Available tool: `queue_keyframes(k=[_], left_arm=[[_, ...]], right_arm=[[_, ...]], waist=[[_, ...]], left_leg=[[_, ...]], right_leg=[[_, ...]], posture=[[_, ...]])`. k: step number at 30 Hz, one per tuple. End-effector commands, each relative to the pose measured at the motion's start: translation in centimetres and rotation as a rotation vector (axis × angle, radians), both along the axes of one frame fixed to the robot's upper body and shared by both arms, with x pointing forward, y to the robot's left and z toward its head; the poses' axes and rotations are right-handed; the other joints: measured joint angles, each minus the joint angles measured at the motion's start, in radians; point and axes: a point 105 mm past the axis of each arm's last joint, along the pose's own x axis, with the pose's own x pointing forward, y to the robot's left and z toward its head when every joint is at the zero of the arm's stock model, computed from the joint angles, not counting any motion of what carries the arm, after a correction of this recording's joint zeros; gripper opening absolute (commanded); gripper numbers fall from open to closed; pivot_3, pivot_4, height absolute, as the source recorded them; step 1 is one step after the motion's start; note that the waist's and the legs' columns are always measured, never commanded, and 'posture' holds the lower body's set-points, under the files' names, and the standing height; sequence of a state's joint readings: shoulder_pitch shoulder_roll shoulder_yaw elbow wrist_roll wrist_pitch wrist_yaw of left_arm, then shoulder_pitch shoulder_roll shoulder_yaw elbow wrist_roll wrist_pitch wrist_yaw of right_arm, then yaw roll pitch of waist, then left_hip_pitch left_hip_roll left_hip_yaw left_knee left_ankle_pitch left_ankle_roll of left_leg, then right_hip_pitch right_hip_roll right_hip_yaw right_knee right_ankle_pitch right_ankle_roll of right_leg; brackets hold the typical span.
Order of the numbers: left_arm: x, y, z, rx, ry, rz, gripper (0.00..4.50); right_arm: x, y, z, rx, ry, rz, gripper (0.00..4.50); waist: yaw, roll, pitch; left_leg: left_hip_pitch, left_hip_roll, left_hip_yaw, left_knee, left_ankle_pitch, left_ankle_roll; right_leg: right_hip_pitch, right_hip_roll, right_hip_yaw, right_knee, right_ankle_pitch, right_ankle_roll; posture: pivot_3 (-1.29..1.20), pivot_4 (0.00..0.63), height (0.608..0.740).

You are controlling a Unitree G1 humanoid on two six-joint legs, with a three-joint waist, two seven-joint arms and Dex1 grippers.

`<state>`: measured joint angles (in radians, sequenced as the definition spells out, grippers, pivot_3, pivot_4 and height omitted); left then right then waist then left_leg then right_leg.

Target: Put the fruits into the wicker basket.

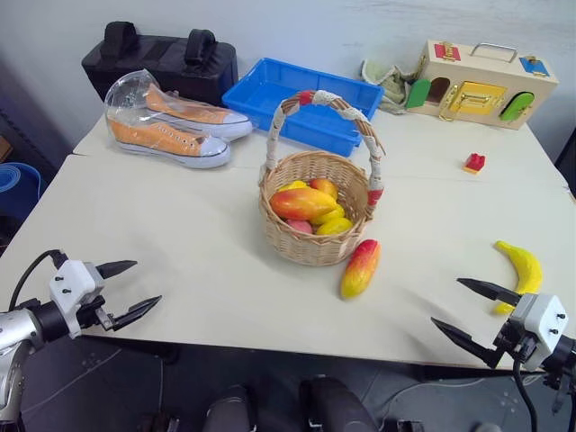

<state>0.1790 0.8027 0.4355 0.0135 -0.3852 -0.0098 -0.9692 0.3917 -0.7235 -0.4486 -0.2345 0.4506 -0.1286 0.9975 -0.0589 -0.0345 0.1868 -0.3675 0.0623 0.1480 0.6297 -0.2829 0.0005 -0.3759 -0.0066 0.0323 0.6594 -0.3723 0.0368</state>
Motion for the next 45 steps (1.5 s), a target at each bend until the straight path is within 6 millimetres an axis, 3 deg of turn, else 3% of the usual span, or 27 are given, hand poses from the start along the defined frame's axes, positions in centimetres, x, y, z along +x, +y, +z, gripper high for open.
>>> queue_keyframes(k=[1, 13, 29, 32, 35, 39, 45], left_arm=[[-0.2, -0.3, 1.4, -0.009, -0.045, -0.015, 4.5], [-0.2, -2.9, 3.3, -0.118, 0.001, -0.164, 4.5], [-0.4, -2.0, 2.8, -0.13, 0.031, -0.144, 4.5], [-0.4, -2.7, 3.3, -0.145, 0.028, -0.171, 4.5], [-0.6, -4.0, 4.0, -0.159, 0.041, -0.232, 4.5], [-0.7, -5.7, 4.6, -0.177, 0.049, -0.297, 4.5], [-0.6, -7.9, 5.4, -0.204, 0.024, -0.344, 4.5]], right_arm=[[0.0, 0.4, 0.6, 0.014, -0.027, 0.006, 4.49], [-0.2, 0.4, -0.7, 0.053, 0.035, 0.02, 4.49], [-0.8, -1.0, -1.9, 0.068, 0.097, 0.005, 4.49], [-0.3, 0.2, -0.5, 0.149, 0.093, -0.002, 4.49], [0.4, 3.1, 1.5, 0.308, 0.209, 0.008, 4.49], [0.9, 6.0, 1.6, 0.286, 0.407, -0.012, 4.49], [4.2, 8.3, 1.1, 0.254, 0.444, -0.166, 4.49]], waist=[[0.001, 0.0, 0.0], [0.0, 0.0, 0.0], [0.002, 0.0, 0.0], [0.0, 0.0, 0.0], [-0.002, 0.0, 0.0], [-0.001, -0.001, 0.0], [0.0, -0.001, -0.001]], left_leg=[[0.0, 0.0, 0.0, 0.0, 0.0, 0.0], [0.0, 0.0, 0.0, 0.0, 0.002, -0.003], [0.0, 0.0, 0.0, 0.0, 0.002, -0.002], [0.0, 0.0, 0.0, 0.0, 0.002, -0.002], [0.0, 0.0, 0.0, 0.001, 0.002, -0.002], [0.0, 0.0, -0.002, 0.001, 0.002, -0.002], [-0.003, 0.0, -0.002, 0.001, 0.003, -0.004]], right_leg=[[0.0, 0.0, 0.0, 0.0, 0.0, 0.0], [0.0, 0.0, 0.0, 0.0, 0.0, 0.0], [0.0, 0.0, 0.0, 0.0, 0.0, 0.0], [0.0, 0.0, 0.0, 0.0, 0.0, 0.0], [0.0, 0.0, 0.0, 0.002, 0.0, 0.0], [-0.001, 0.0, 0.0, 0.003, 0.0, 0.0], [-0.002, 0.0, 0.0, 0.001, 0.0, 0.0]], posture=[[0.0, 0.15, 0.74], [0.0, 0.15, 0.74], [0.0, 0.15, 0.74], [0.0, 0.15, 0.74], [0.0, 0.15, 0.74], [0.0, 0.15, 0.74], [0.0, 0.15, 0.74]])
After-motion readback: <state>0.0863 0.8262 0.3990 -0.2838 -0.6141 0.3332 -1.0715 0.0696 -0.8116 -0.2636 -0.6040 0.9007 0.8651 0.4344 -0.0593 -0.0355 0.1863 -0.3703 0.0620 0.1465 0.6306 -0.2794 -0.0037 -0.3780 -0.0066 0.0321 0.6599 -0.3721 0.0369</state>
